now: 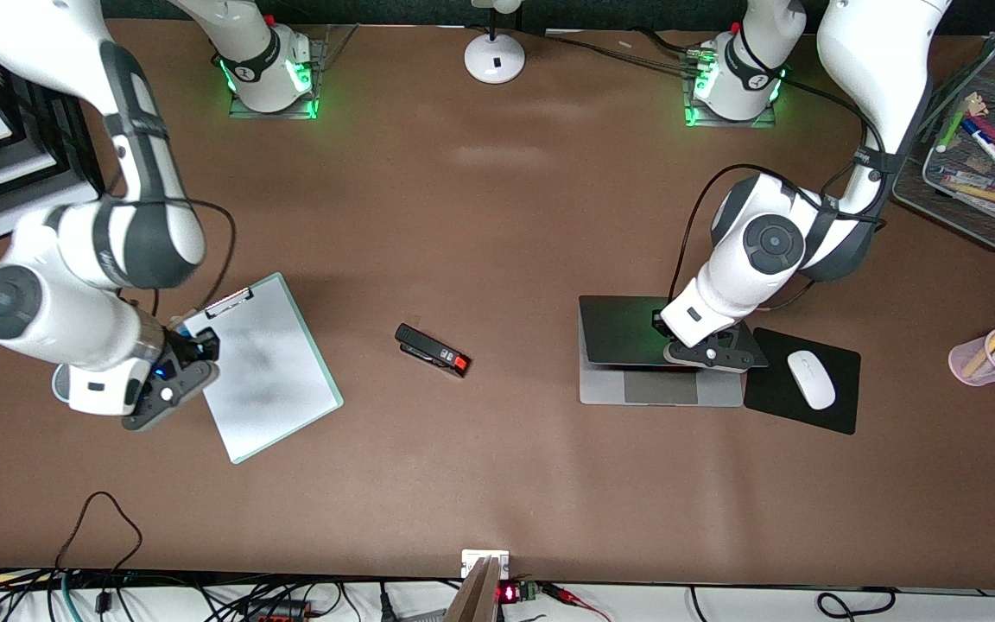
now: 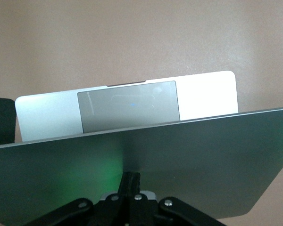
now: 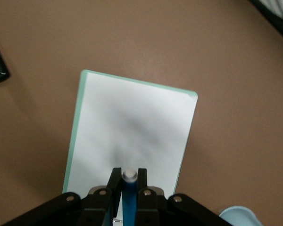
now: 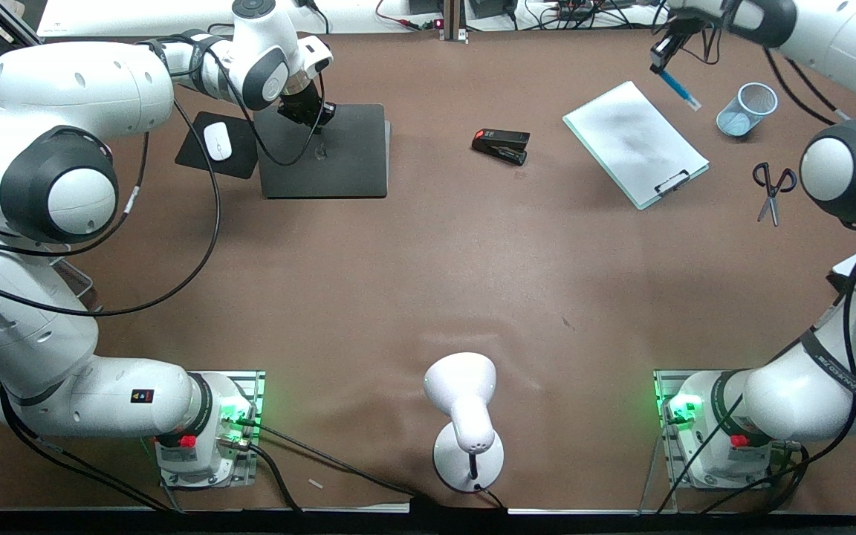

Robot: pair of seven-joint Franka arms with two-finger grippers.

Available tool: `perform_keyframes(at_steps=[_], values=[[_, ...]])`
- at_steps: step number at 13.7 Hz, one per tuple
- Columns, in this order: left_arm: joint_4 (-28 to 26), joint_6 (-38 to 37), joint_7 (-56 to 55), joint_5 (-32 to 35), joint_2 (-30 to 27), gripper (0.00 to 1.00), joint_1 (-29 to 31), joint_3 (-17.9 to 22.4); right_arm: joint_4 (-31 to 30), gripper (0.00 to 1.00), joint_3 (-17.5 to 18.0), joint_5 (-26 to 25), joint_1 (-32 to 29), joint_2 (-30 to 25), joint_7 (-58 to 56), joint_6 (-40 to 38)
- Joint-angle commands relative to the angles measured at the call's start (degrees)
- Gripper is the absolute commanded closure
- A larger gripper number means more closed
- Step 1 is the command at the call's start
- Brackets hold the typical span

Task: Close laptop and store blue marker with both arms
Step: 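Push the laptop lid down with the left gripper while the right gripper carries the marker, then press the lid shut with the left gripper while the right gripper nears the cup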

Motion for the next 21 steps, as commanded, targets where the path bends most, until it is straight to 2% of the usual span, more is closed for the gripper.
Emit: perform_keyframes(at_steps=[1, 4, 6, 9, 13, 16, 21], values=[[4.49, 0.72, 0.84, 3.02, 3.91, 1.00, 0.56, -0.17, -1.04, 1.00, 0.17, 5.47, -3.30, -1.53, -12.48, -0.28], [5.73, 4.06, 0.76, 3.65, 7.17, 1.00, 0.56, -0.17, -0.87, 1.00, 0.08, 11.00, -6.90, -1.61, -26.19, -0.28], [5.73, 7.22, 0.76, 3.65, 9.19, 1.00, 0.56, 0.00, 1.41, 1.00, 0.17, 14.70, -9.45, -1.88, -33.58, -0.63], [5.73, 9.87, 0.58, 3.65, 11.13, 1.00, 0.56, 0.27, 4.05, 1.00, 0.17, 19.01, -12.53, -1.88, -43.00, -4.58], [5.30, 10.14, 0.58, 3.73, 12.09, 1.00, 0.56, 0.35, 4.58, 1.00, 0.34, 24.72, -15.51, -1.97, -56.95, -6.08], [5.12, 10.05, 0.67, 3.73, 12.27, 0.99, 0.56, 0.35, 4.58, 1.00, 0.17, 33.68, -20.43, -1.53, -67.69, -12.40], [5.03, 10.05, 0.67, 3.73, 13.94, 0.98, 0.65, 0.44, 4.58, 1.00, 0.26, 39.58, -26.50, -0.04, -78.43, -16.28]])
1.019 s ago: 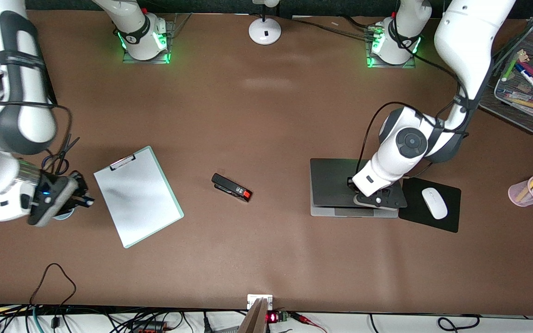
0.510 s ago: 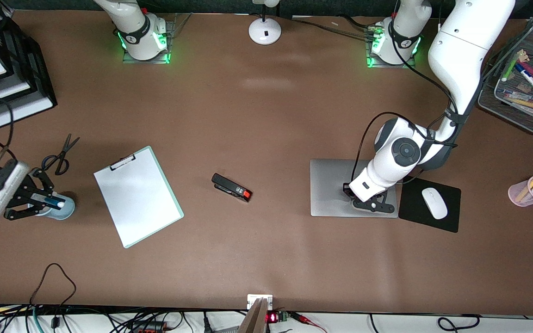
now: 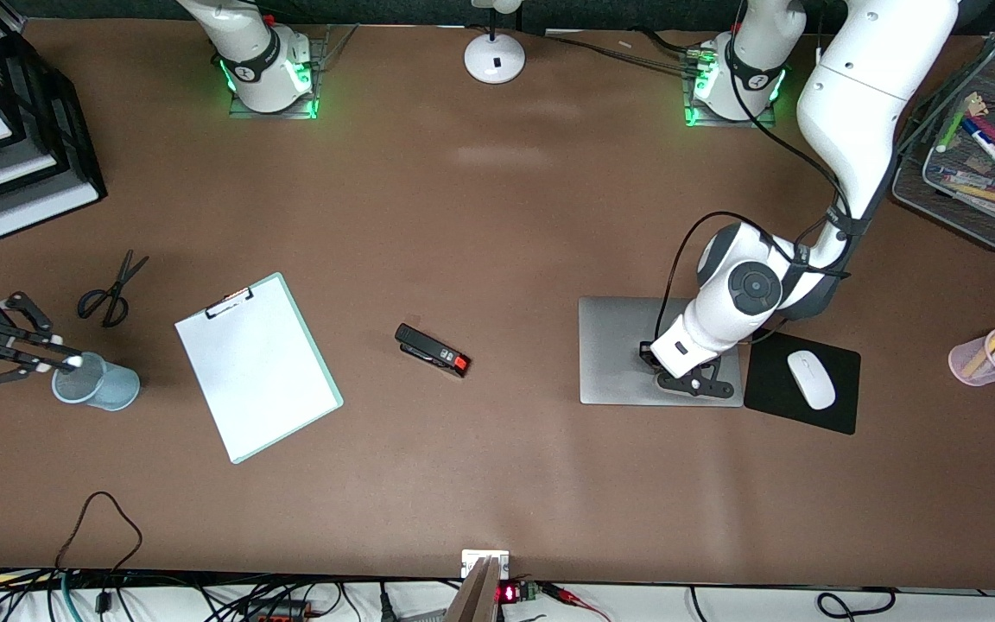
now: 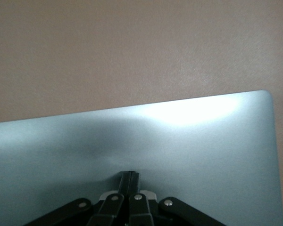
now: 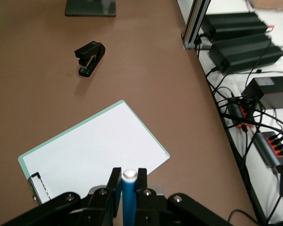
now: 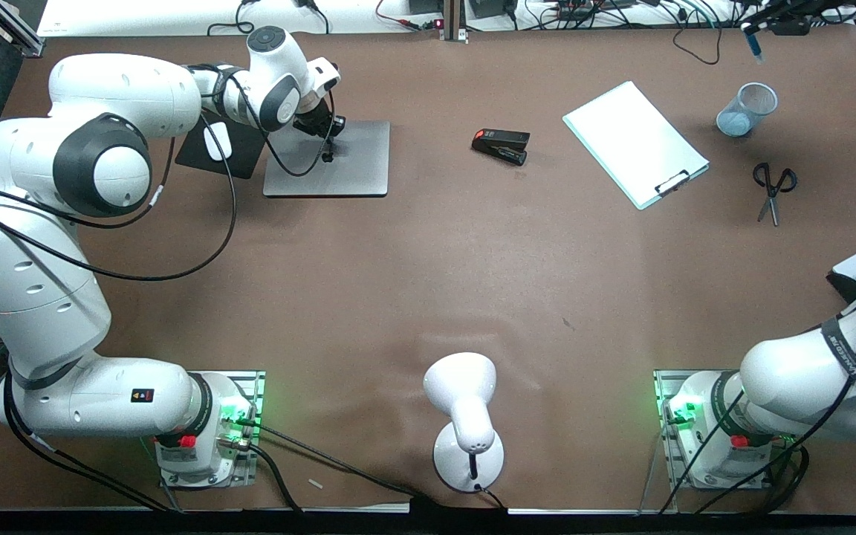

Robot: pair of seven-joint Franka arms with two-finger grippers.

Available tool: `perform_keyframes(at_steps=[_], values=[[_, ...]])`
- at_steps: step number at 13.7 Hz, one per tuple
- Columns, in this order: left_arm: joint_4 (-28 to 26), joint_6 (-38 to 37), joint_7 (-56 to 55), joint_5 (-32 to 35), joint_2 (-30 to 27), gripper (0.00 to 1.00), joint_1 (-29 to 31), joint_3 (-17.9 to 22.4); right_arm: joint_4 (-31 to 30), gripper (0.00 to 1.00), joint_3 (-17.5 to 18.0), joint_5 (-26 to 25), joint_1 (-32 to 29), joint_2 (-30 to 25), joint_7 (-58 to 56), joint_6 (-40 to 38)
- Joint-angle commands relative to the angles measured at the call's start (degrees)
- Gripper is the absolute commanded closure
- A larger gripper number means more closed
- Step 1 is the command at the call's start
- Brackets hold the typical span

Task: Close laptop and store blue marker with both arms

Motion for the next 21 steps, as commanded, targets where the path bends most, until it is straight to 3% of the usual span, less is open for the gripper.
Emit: perform_keyframes(at_steps=[1, 6, 9, 12, 14, 18, 21], values=[[0.90, -0.11, 0.60, 1.41, 1.56, 0.98, 0.27, -0.13, 0.28, 1.00, 0.82, 3.38, -2.54, 0.81, -4.28, -1.76], [1.34, -1.51, 0.25, 1.41, -0.62, 0.98, 0.62, -0.22, 0.19, 1.00, 0.91, 6.20, -6.06, 3.97, -8.85, -2.90], [2.21, -9.22, 0.42, 1.41, -5.97, 0.98, 1.32, -0.31, 0.19, 1.00, 0.99, 7.16, -7.90, 5.55, -10.09, -4.04], [7.56, -22.65, 0.51, 1.41, -8.98, 0.73, 1.41, -0.57, 0.19, 1.00, 0.99, 7.61, -8.44, 6.52, -11.14, -4.49], [9.85, -28.21, 0.51, 1.32, -10.29, 0.00, 1.41, -0.66, 0.19, 1.00, 0.99, 7.70, -8.44, 6.96, -11.23, -4.49], [10.82, -32.26, 0.51, 1.15, -14.59, 0.00, 1.41, -0.92, 0.20, 1.00, 1.08, 8.92, -8.79, 8.46, -12.55, -4.31], [17.92, -43.83, 0.60, 0.62, -15.57, 0.00, 1.41, -0.92, 0.28, 1.00, 1.08, 10.07, -9.31, 10.21, -15.00, -4.22]])
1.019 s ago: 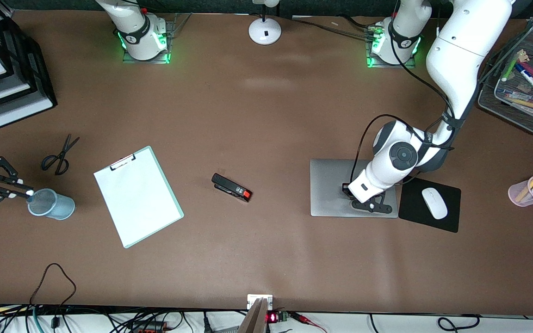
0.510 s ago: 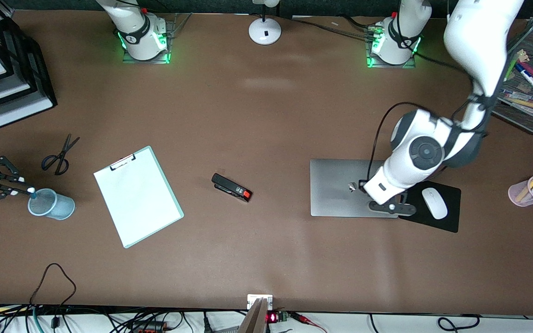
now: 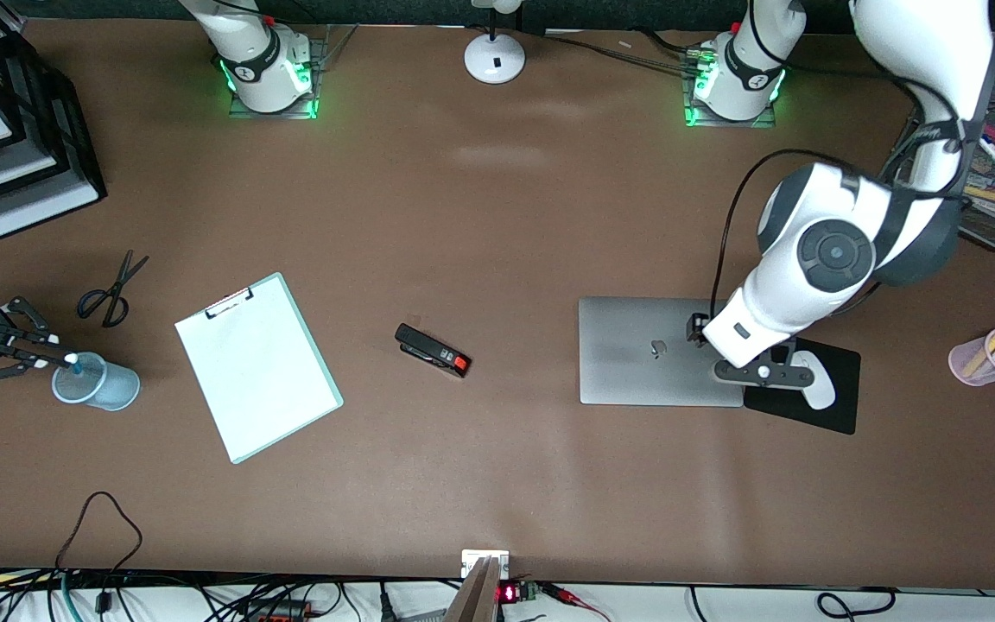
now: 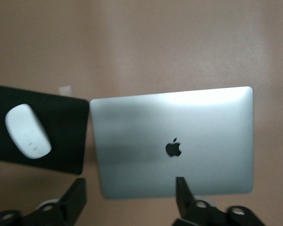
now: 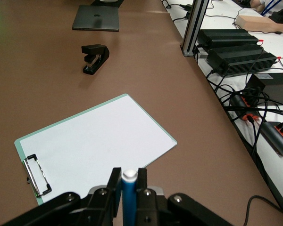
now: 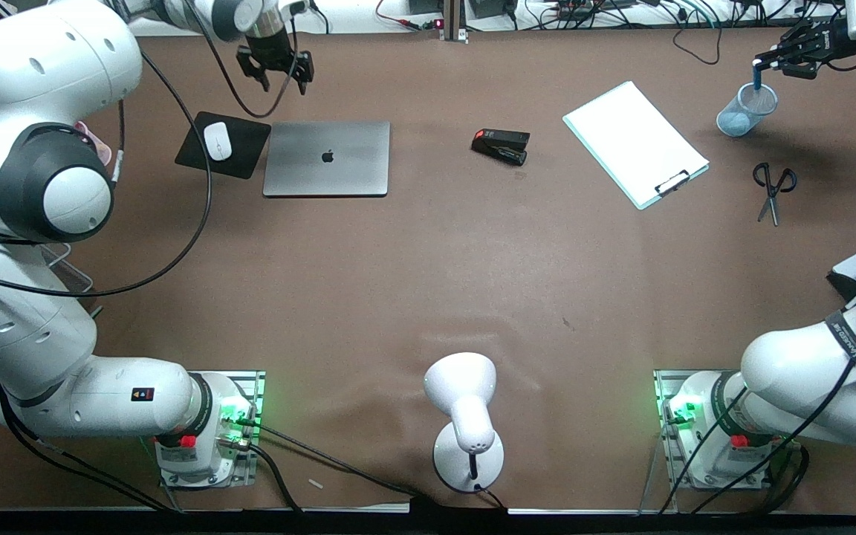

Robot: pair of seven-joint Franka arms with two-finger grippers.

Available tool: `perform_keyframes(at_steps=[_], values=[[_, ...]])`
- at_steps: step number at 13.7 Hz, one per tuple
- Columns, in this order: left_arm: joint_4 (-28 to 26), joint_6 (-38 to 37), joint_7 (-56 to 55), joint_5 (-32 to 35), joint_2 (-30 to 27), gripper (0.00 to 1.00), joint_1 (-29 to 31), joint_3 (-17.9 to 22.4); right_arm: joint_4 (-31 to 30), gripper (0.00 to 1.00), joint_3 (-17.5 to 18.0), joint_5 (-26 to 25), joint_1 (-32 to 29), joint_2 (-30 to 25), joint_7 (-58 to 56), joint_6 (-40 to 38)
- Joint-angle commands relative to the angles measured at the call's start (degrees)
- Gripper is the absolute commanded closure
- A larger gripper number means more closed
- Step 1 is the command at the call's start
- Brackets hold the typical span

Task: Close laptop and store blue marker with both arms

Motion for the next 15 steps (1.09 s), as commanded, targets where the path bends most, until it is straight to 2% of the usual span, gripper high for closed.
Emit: perform_keyframes(at_steps=[1, 3, 5, 11, 12, 13, 15], values=[[6.91, -10.97, 1.52, 0.51, -1.07, 0.00, 0.61, -0.56, 0.40, 1.00, 0.82, 1.96, -1.53, 1.29, -2.50, -0.57], [10.26, -18.35, 8.35, 0.42, -2.11, 0.00, 1.31, -0.30, 0.40, 1.00, 0.82, 2.49, -1.53, 1.47, -2.58, -0.39], [10.89, -22.94, 15.64, 0.33, -5.17, 0.00, 4.81, -0.91, 0.40, 1.00, 0.82, 2.49, -2.05, 1.99, -2.67, -0.39], [10.89, -26.01, 17.79, -1.95, -9.59, 0.00, 6.41, -1.00, 0.58, 1.00, 0.73, 4.07, -2.93, 3.32, -2.93, -0.04], [10.28, -26.47, 19.01, -4.04, -11.07, 0.00, 7.10, -0.30, 1.54, 1.00, 0.73, 4.16, -2.94, 4.10, -3.46, 0.14], [7.84, -25.95, 20.67, -7.37, -14.04, 0.00, 7.11, 0.92, 2.59, 1.00, 0.73, 4.25, -2.94, 5.07, -3.55, 0.14], [-1.63, -19.83, 22.87, -11.43, -20.63, 0.00, 5.45, 7.06, 4.09, 1.00, 0.73, 4.25, -3.37, 6.56, -3.64, 0.22]])
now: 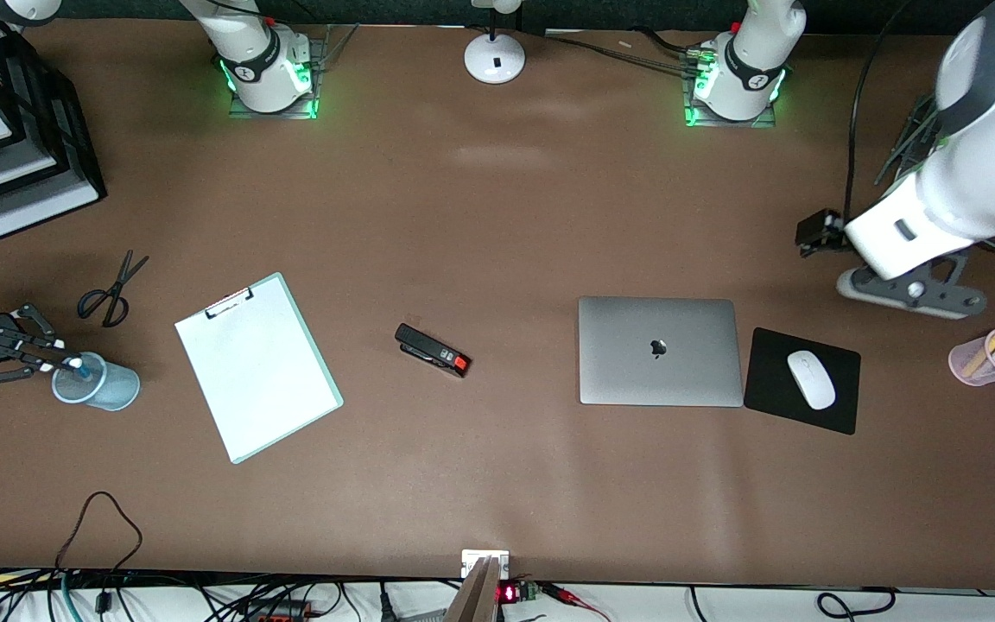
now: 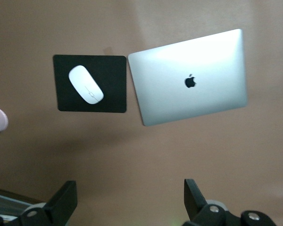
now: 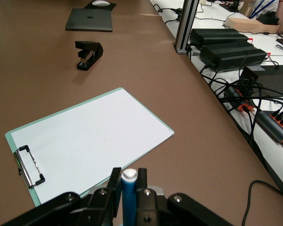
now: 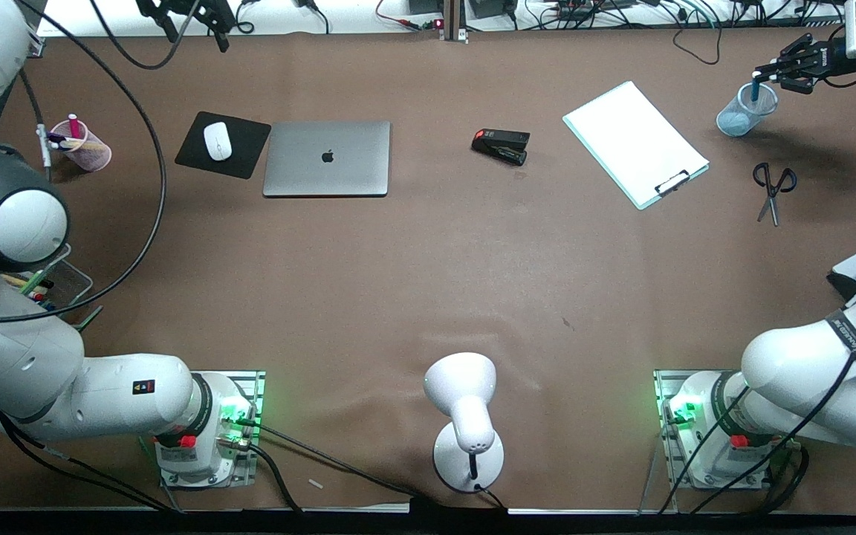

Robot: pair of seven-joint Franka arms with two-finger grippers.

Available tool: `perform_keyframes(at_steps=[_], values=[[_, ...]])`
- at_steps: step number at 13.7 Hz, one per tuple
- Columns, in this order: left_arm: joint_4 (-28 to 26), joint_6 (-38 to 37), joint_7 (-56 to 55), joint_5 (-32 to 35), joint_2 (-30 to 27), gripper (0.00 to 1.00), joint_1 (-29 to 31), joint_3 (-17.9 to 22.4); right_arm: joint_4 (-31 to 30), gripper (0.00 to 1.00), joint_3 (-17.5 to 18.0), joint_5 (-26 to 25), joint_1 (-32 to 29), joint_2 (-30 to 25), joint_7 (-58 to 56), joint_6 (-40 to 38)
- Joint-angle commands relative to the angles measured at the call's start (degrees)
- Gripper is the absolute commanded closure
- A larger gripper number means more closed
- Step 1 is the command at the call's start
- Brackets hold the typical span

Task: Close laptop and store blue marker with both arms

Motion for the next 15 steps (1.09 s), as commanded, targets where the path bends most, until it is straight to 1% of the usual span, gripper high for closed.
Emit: perform_keyframes(at_steps=[1, 3, 4, 6, 7, 8, 9, 10, 12, 15], values=[[-15.13, 8.87, 6.00, -4.06, -10.75, 0.00, -2.21, 6.78, 3.51, 1.00, 0.73, 1.49, -1.28, 2.94, -1.19, -0.28], [-20.61, 14.50, 6.81, -4.94, -13.84, 0.00, -7.12, 14.33, 3.95, 1.00, 0.73, 1.49, -1.54, 3.64, -1.10, -0.10], [-21.50, 15.49, 6.64, -5.29, -14.11, 0.00, -7.76, 15.41, 4.04, 1.00, 0.73, 1.49, -1.54, 4.26, -1.10, 0.33], [-21.69, 15.67, 6.03, -5.12, -14.29, 0.00, -7.50, 15.33, 4.04, 1.00, 0.73, 1.49, -1.81, 4.79, -1.10, 0.68], [-21.17, 15.67, 5.76, -4.07, -14.29, 0.00, -7.50, 14.64, 4.04, 1.00, 0.73, 1.49, -1.90, 4.79, -1.10, 0.69], [-21.16, 15.50, 3.67, -1.28, -14.46, 0.00, -7.50, 13.32, 4.04, 1.00, 0.73, 1.49, -1.90, 4.96, -1.10, 0.69], [-21.25, 14.45, 0.34, -0.38, -14.55, 0.00, -7.59, 13.14, 4.04, 1.00, 0.73, 1.49, -1.98, 5.23, -1.10, 0.69], [-21.16, 14.09, -0.39, -0.55, -14.46, 0.00, -7.59, 13.14, 4.04, 1.00, 0.73, 1.49, -2.07, 5.58, -1.19, 0.69], [-20.98, 15.57, -0.13, -3.08, -14.20, 0.00, -7.59, 13.75, 4.04, 0.99, 0.73, 1.49, -2.34, 5.84, -1.19, 0.69], [-21.16, 16.29, -0.30, -3.36, -14.99, 0.00, -8.12, 14.28, 4.04, 0.99, 0.73, 1.49, -2.77, 6.37, -1.19, 0.69]])
